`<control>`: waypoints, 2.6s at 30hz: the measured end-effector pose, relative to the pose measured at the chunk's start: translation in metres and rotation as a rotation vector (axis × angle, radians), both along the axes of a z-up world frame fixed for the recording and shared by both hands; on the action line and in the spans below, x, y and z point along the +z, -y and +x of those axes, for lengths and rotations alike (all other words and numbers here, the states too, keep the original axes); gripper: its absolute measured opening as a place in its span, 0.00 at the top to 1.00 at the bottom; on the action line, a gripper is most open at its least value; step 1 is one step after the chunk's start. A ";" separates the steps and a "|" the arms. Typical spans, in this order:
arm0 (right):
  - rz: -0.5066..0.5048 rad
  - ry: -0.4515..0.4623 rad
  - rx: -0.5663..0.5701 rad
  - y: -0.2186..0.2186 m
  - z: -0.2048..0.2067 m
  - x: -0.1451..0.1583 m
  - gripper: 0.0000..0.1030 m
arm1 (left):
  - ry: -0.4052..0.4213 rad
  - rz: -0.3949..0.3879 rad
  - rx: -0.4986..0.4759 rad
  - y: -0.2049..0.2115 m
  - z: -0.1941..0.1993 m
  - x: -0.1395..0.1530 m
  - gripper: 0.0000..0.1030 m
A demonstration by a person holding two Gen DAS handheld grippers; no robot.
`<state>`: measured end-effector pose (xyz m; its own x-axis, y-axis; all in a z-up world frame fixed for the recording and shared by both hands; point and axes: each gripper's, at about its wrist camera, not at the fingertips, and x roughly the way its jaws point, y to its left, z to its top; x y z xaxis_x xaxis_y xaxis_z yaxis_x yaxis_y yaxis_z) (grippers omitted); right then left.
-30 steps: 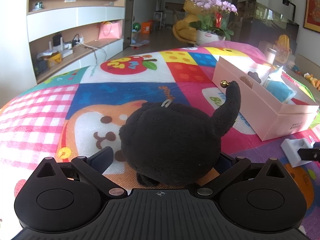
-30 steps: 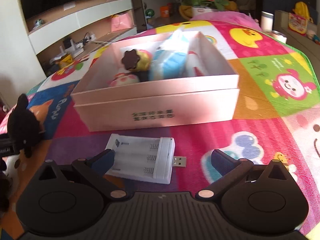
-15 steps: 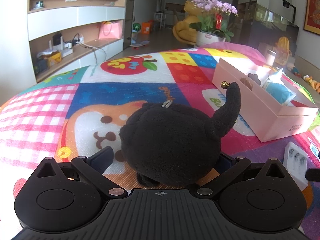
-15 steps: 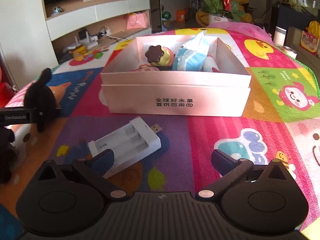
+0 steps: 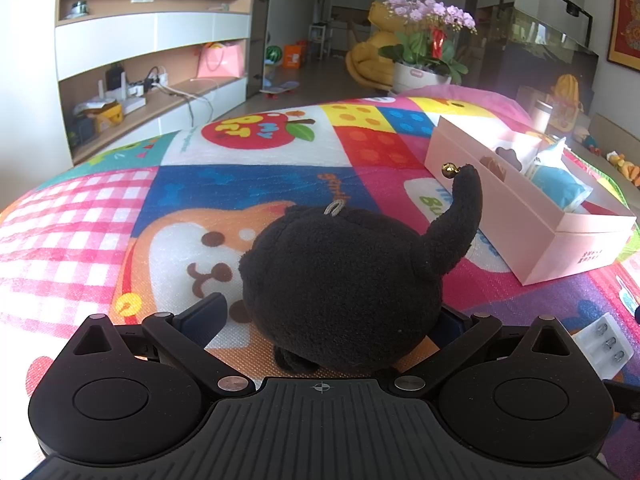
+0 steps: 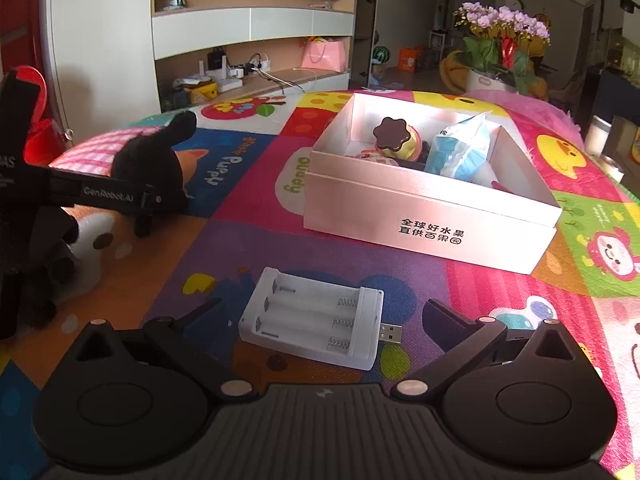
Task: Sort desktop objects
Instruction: 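Hold the black plush cat in the left gripper above the mat, then grasp the battery holder with the right gripper while the left gripper carries the cat to the box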
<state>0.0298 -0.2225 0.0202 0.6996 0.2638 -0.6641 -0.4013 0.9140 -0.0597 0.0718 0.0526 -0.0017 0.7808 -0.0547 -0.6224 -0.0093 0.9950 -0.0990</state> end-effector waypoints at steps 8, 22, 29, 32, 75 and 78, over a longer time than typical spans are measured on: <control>-0.074 0.035 -0.066 -0.011 0.010 -0.013 0.00 | 0.000 -0.001 0.000 0.000 0.000 0.000 0.00; 0.087 -0.083 -0.066 0.024 0.031 -0.017 0.00 | 0.003 -0.006 0.000 -0.001 0.000 0.000 0.00; 0.054 -0.044 -0.050 0.015 0.023 -0.018 0.10 | 0.028 0.005 0.017 0.000 -0.003 0.003 0.00; 0.057 -0.044 -0.052 0.015 0.023 -0.017 0.10 | 0.056 0.071 0.013 0.010 -0.005 0.006 0.02; 0.204 0.194 -0.209 0.082 0.082 0.116 0.10 | 0.061 -0.067 -0.286 0.087 -0.004 0.028 0.01; 0.197 0.207 -0.233 0.066 0.130 0.125 0.09 | 0.070 -0.054 -0.295 0.088 -0.012 0.028 0.01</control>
